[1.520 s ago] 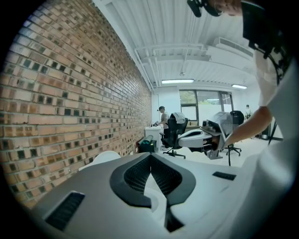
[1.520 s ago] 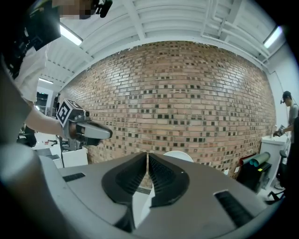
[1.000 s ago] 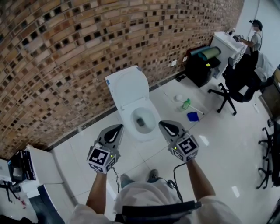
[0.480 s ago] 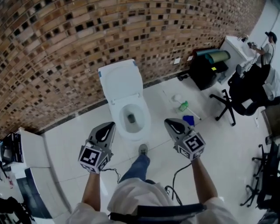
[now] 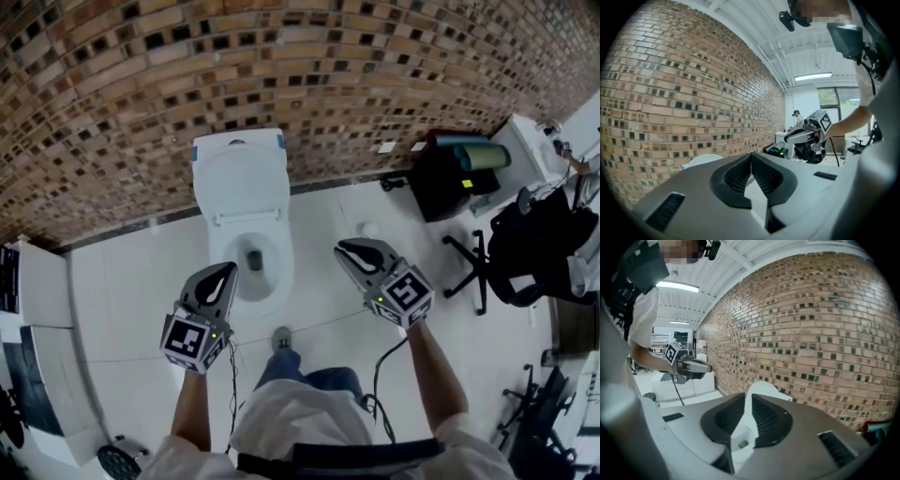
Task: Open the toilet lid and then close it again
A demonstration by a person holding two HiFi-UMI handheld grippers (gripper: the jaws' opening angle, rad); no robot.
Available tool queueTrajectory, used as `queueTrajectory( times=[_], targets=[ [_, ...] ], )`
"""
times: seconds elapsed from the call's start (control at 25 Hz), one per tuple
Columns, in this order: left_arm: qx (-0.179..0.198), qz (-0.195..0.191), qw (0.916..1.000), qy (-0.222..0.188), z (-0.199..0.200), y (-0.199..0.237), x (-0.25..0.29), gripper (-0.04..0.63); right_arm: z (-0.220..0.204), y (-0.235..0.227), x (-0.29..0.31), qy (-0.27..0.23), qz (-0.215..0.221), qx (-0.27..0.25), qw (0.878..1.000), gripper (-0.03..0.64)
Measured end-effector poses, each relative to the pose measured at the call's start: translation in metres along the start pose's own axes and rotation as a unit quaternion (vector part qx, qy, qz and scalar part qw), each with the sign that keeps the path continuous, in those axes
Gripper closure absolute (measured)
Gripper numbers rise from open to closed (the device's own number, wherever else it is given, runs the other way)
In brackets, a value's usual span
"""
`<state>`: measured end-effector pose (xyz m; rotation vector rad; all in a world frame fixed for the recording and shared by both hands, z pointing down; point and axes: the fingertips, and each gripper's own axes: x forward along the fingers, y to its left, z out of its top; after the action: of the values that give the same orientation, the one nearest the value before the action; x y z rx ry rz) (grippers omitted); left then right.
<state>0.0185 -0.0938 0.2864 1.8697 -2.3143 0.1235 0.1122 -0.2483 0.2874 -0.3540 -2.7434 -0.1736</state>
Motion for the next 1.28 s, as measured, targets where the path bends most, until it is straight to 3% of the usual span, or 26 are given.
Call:
queueTrajectory(
  times=[0.08, 0.28, 0.4, 0.64, 0.92, 1.12, 1.2, 1.28],
  targets=[
    [0.001, 0.019, 0.9998, -0.007, 0.008, 0.002, 0.011, 0.600, -0.003, -0.017, 0.011, 0.013, 0.043, -0.001, 0.999, 0.503],
    [-0.019, 0.080, 0.9966, 0.001, 0.012, 0.003, 0.037, 0.600, -0.020, -0.072, 0.062, 0.039, 0.141, -0.030, 0.989, 0.484],
    [-0.024, 0.108, 0.9938, -0.005, 0.010, 0.007, 0.064, 0.600, -0.032, -0.119, 0.099, 0.060, 0.177, -0.048, 0.981, 0.413],
    [-0.045, 0.194, 0.9799, 0.000, -0.005, 0.015, 0.097, 0.600, -0.018, -0.193, 0.214, 0.081, 0.228, -0.100, 0.965, 0.373],
    [-0.049, 0.213, 0.9756, 0.018, -0.026, 0.013, 0.119, 0.600, -0.032, -0.197, 0.341, 0.144, 0.266, -0.099, 0.948, 0.360],
    [-0.049, 0.223, 0.9731, 0.030, -0.046, 0.019, 0.107, 0.600, -0.048, -0.197, 0.388, 0.180, 0.263, -0.086, 0.944, 0.360],
    [-0.047, 0.227, 0.9722, 0.031, -0.053, 0.020, 0.098, 0.600, -0.048, -0.197, 0.389, 0.183, 0.257, -0.102, 0.943, 0.474],
    [-0.051, 0.233, 0.9706, 0.031, -0.059, 0.019, 0.087, 0.600, -0.049, -0.190, 0.382, 0.187, 0.251, -0.141, 0.939, 0.480]
  ],
)
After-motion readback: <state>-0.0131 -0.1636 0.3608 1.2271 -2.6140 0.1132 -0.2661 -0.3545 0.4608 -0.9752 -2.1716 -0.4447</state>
